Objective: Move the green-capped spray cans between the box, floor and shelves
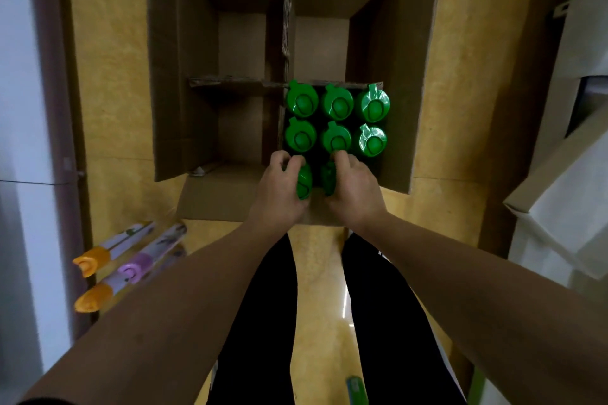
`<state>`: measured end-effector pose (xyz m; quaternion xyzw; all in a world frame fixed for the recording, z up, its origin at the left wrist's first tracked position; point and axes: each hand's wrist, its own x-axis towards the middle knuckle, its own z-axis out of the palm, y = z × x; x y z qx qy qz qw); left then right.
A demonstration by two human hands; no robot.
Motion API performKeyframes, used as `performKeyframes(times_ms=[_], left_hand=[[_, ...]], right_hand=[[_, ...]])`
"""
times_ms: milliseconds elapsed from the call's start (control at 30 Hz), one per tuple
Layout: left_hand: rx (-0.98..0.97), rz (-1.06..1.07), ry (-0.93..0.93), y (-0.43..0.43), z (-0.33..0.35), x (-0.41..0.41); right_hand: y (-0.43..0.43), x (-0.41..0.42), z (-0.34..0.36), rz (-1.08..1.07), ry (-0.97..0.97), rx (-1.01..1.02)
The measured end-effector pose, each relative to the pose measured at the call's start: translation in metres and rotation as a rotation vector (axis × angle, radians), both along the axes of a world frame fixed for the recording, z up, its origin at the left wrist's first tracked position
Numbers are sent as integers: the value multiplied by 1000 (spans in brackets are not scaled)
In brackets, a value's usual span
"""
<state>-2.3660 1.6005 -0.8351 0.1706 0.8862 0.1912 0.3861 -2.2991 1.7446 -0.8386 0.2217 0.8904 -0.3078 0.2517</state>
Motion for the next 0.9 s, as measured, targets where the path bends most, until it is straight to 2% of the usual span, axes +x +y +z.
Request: performKeyframes(times_ms=[233, 433, 667, 900], left_hand=[[4, 121, -25, 7, -34, 0], [18, 119, 5, 0, -39, -2], [43, 33, 3, -6, -44, -7], [29, -53, 9, -7, -46, -6]], right_hand=[[-12, -4, -26, -269, -53, -90], [-22, -8, -36, -529, -61, -141], [-23, -7, -41, -613, -19, -162], [-23, -4, -44, -564, -35, -117]])
